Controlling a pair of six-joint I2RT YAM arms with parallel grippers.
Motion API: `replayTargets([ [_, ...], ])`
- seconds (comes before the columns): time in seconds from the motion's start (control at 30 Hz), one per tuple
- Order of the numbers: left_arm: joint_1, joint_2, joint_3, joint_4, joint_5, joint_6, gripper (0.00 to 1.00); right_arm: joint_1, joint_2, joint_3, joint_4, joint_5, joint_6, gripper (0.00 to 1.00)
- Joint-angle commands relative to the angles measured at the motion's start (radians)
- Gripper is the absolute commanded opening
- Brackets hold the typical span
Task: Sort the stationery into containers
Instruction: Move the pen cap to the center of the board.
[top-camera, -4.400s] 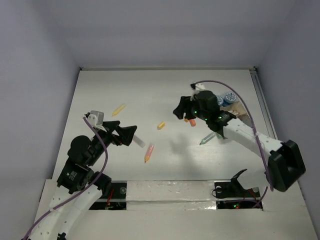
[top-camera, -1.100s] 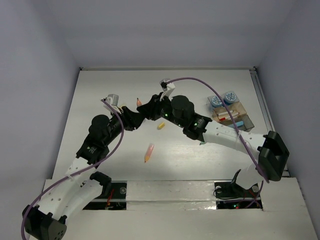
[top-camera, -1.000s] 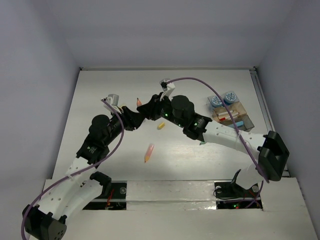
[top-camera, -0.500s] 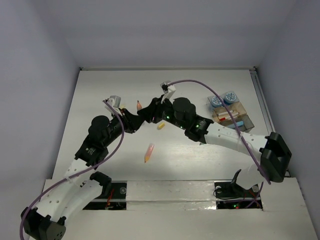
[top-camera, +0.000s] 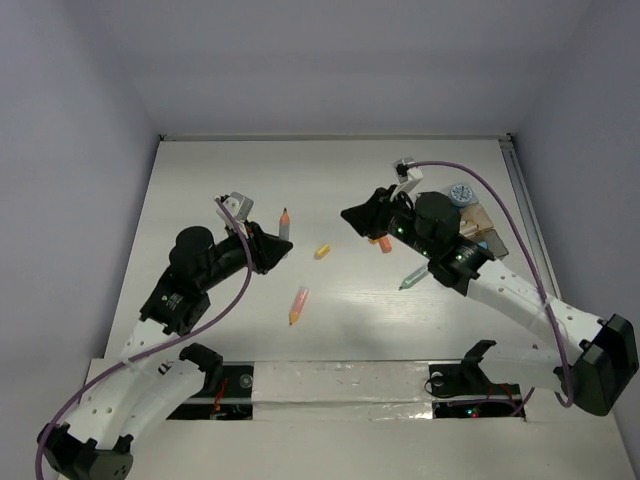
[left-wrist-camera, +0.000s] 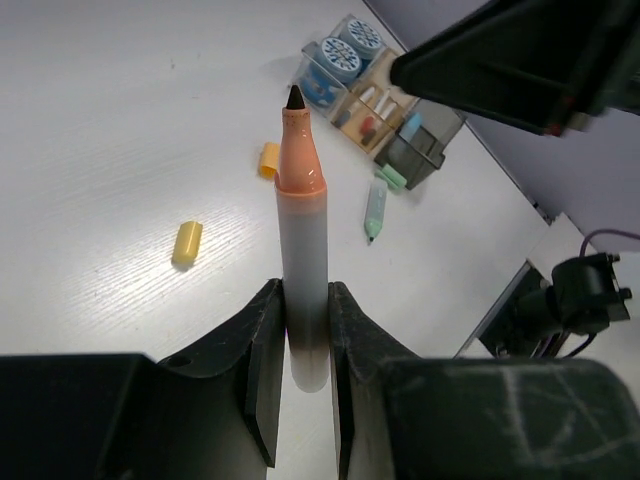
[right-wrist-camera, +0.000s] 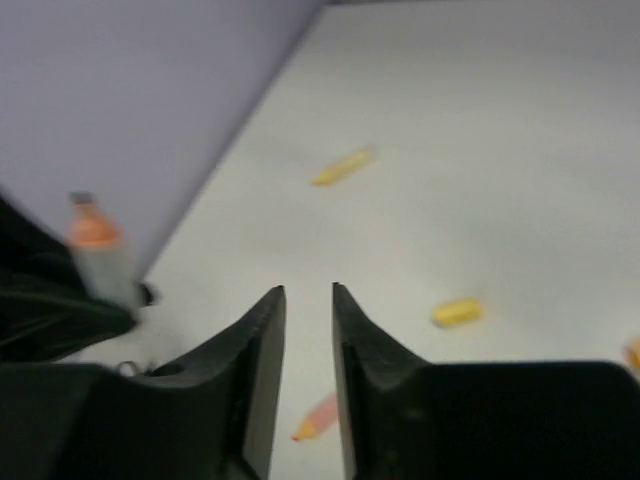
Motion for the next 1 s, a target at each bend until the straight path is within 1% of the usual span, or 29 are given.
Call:
replayTargets([
  [0.0,0.002,-0.013,0.046,0.007,0.106,0.093,0.00,-0.084,0.022,-0.052,-0.245,0.082,-0.050,0.28],
  [0.03,0.002,-0.018,0.039,0.016,0.125,0.097,0.00,-0.099,0.031,-0.057,-0.308,0.090,-0.067,0.26],
  [0.1,0.002,-0.031,0.006,0.034,0.151,0.090,0.00,-0.149,0.060,-0.075,-0.350,0.162,-0.079,0.26],
  [0.13,0.002,-0.038,-0.003,0.048,0.178,0.087,0.00,-0.163,0.072,-0.077,-0.385,0.173,-0.089,0.26],
  [0.23,0.002,-0.054,-0.008,0.034,0.182,0.093,0.00,-0.215,0.152,-0.060,-0.426,0.197,-0.122,0.37],
  [0.27,0.002,-0.067,-0.009,0.030,0.176,0.093,0.00,-0.215,0.183,-0.045,-0.442,0.211,-0.133,0.45],
  [0.3,0.002,-0.071,-0.012,0.025,0.162,0.093,0.00,-0.215,0.247,-0.011,-0.460,0.228,-0.142,0.48],
  [0.37,0.002,-0.082,-0.014,0.005,0.144,0.097,0.00,-0.226,0.304,0.016,-0.479,0.240,-0.164,0.53],
  [0.47,0.002,-0.099,-0.017,-0.009,0.107,0.093,0.00,-0.235,0.398,0.059,-0.482,0.241,-0.181,0.57],
  [0.63,0.002,-0.099,-0.012,-0.010,0.097,0.098,0.00,-0.244,0.526,0.132,-0.512,0.285,-0.208,0.57],
  [0.9,0.002,-0.097,-0.012,-0.009,0.110,0.100,0.00,-0.254,0.635,0.208,-0.529,0.325,-0.242,0.57],
  [0.97,0.002,-0.097,-0.012,-0.007,0.110,0.101,0.00,-0.263,0.649,0.213,-0.523,0.313,-0.257,0.55],
])
